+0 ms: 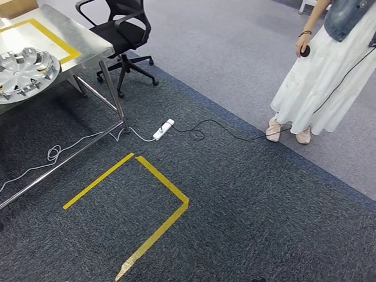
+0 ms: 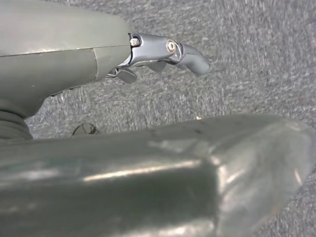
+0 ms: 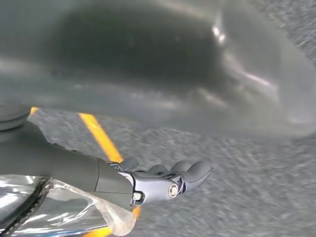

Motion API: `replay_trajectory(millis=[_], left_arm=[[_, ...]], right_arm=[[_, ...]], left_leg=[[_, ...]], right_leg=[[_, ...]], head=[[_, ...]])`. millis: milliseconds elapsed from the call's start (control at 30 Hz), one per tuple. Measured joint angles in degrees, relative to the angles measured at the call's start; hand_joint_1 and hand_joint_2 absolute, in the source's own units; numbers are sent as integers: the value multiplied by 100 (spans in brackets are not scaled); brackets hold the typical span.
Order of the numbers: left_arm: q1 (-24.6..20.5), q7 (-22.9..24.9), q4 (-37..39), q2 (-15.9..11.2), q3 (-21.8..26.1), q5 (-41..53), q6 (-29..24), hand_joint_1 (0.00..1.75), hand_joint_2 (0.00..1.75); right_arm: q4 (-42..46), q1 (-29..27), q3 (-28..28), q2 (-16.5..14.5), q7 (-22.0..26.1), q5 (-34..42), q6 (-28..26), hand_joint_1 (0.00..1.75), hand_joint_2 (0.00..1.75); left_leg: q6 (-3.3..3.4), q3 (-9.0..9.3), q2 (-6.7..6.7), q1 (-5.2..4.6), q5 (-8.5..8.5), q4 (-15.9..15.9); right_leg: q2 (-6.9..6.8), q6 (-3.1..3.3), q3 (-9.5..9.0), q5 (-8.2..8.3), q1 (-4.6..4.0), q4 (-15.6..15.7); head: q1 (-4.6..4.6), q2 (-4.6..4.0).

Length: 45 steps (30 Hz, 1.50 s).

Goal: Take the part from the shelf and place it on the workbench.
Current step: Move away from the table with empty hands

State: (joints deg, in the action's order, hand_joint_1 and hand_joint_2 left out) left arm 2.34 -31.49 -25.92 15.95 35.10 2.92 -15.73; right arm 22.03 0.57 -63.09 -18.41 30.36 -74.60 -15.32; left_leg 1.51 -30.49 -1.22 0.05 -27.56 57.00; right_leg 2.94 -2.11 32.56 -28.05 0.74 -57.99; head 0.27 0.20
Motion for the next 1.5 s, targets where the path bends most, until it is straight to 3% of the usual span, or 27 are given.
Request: replay_trajectory(millis=[67,133,167,200,233,300,367,467,533,600,633,667,700,733,800,867,900,967,1033,1133,1200,1233,1267,1300,1367,1400,1500], left_arm=[[1,2,0,5,2,1,-3,0,0],[3,8,0,6,8,2,-3,0,0],[3,14,0,5,11,2,-3,0,0],[3,21,0,6,14,3,-3,0,0],[3,27,0,6,15,4,-3,0,0],[3,37,0,7,16,6,-2,0,0],[3,39,0,5,17,8,1,0,0],[1,40,0,2,19,11,2,0,0],[2,40,0,0,21,19,5,0,0],[4,40,4,-1,27,37,8,0,0],[5,40,7,-1,32,48,9,0,0],[5,40,10,-2,38,61,11,0,0],[5,40,14,-2,43,75,14,0,0],[5,39,15,-2,48,82,17,0,0],[6,38,17,-3,54,97,22,0,0],[9,35,19,-6,57,108,25,0,0],[9,33,20,-7,60,110,25,0,0],[6,29,21,-3,67,113,25,0,0],[6,28,22,4,74,114,27,0,0],[9,28,27,9,90,117,30,0,0],[10,28,33,9,99,116,29,0,0],[10,28,34,10,101,115,28,0,0],[10,28,34,10,104,114,28,0,0],[10,28,35,11,107,113,27,0,0],[10,28,36,10,110,110,22,0,0],[10,28,36,9,111,110,18,0,0],[9,28,37,7,110,104,3,0,0]], right_arm=[[0,14,-40,0,-128,23,46,0,0],[0,28,-88,0,-224,54,120,0,0],[0,24,-114,0,-261,71,152,0,0],[1,16,-138,1,-289,87,173,0,0],[3,11,-159,1,-308,98,187,0,0],[8,19,-195,1,-323,111,196,0,0],[11,43,-216,-1,-327,114,201,0,0],[11,33,-241,-4,-336,114,199,0,0],[12,28,-256,-8,-345,109,155,0,0],[13,45,-259,-13,-347,101,99,0,0],[13,49,-260,-14,-345,99,82,0,0],[13,48,-262,-15,-345,102,73,0,0],[13,43,-267,-15,-343,108,66,0,0],[13,40,-274,-14,-339,114,58,0,0],[13,41,-291,-16,-327,121,43,0,0],[13,51,-302,-21,-306,129,14,0,0],[13,52,-306,-22,-293,136,-7,0,0],[13,45,-316,-26,-276,151,-50,0,0],[13,41,-336,-30,-267,161,-99,0,0],[13,67,-356,-30,-263,162,-197,0,0],[13,60,-359,-30,-268,145,-265,0,0],[13,49,-360,-30,-278,127,-299,0,0],[14,39,-360,-29,-295,102,-337,0,0],[16,33,-361,-30,-323,69,-377,0,0],[22,40,-361,-34,-419,-20,-469,0,0],[28,42,-361,-38,-479,-68,-514,0,0],[56,-2,-361,-67,-659,-223,-617,0,0]], left_leg=[[44,26,104,23,38,-67],[62,20,213,16,38,-69],[63,19,271,13,35,-67],[62,22,325,12,30,-64],[56,28,377,13,22,-60],[20,45,475,6,-12,-36],[-38,51,555,-27,-57,4],[-103,67,631,-44,-90,38],[-161,13,480,-17,-254,216],[-200,-249,258,4,-630,847],[-203,-423,208,8,-811,1249],[-200,-566,188,9,-917,1568],[-188,-628,182,9,-904,1700],[-167,-586,171,8,-773,1596],[-92,-283,59,1,-320,887],[-23,-24,-104,-9,-68,262],[-5,17,-151,-16,-60,139],[9,30,-119,-17,-71,55],[35,50,-40,2,-21,-26],[63,61,112,6,8,-74],[66,59,210,1,3,-69],[64,61,249,2,-2,-64],[55,66,280,5,-9,-57],[37,71,304,5,-22,-44],[-20,64,338,-17,-57,3],[-47,58,348,-31,-67,23],[-109,54,357,-31,-89,55]], right_leg=[[-118,-39,234,-267,-9,-458],[-209,-71,613,-611,-12,-1234],[-228,-85,747,-687,-10,-1506],[-242,-95,774,-649,-9,-1565],[-267,-99,682,-509,-8,-1387],[-444,-94,259,-153,-17,-581],[-583,-32,-54,4,-33,-15],[-493,78,-78,14,-38,49],[-403,144,-69,35,-23,57],[-303,196,-59,54,-18,61],[-250,210,-51,58,-23,60],[-195,216,-48,61,-30,58],[-137,217,-50,61,-37,55],[-79,217,-58,61,-43,53],[35,216,-78,62,-50,52],[124,193,-64,68,-59,38],[156,167,-38,78,-54,36],[203,95,7,104,-42,45],[92,38,100,12,-45,-80],[-175,-20,562,-497,-53,-1030],[-229,-56,795,-648,-43,-1547],[-243,-70,757,-564,-32,-1498],[-263,-80,607,-395,-20,-1232],[-307,-88,378,-208,-7,-814],[-387,-56,-1,-10,-9,-132],[-408,-26,-84,3,-15,15],[-367,89,-93,7,-17,34]], head=[[33,0],[59,0],[59,0],[61,0],[60,0],[64,0],[54,0],[30,0],[18,0],[4,0],[3,0],[4,0],[5,0],[4,0],[5,0],[4,0],[2,0],[-4,0],[9,0],[39,0],[38,0],[39,0],[39,0],[40,0],[40,0],[35,0],[27,0]])
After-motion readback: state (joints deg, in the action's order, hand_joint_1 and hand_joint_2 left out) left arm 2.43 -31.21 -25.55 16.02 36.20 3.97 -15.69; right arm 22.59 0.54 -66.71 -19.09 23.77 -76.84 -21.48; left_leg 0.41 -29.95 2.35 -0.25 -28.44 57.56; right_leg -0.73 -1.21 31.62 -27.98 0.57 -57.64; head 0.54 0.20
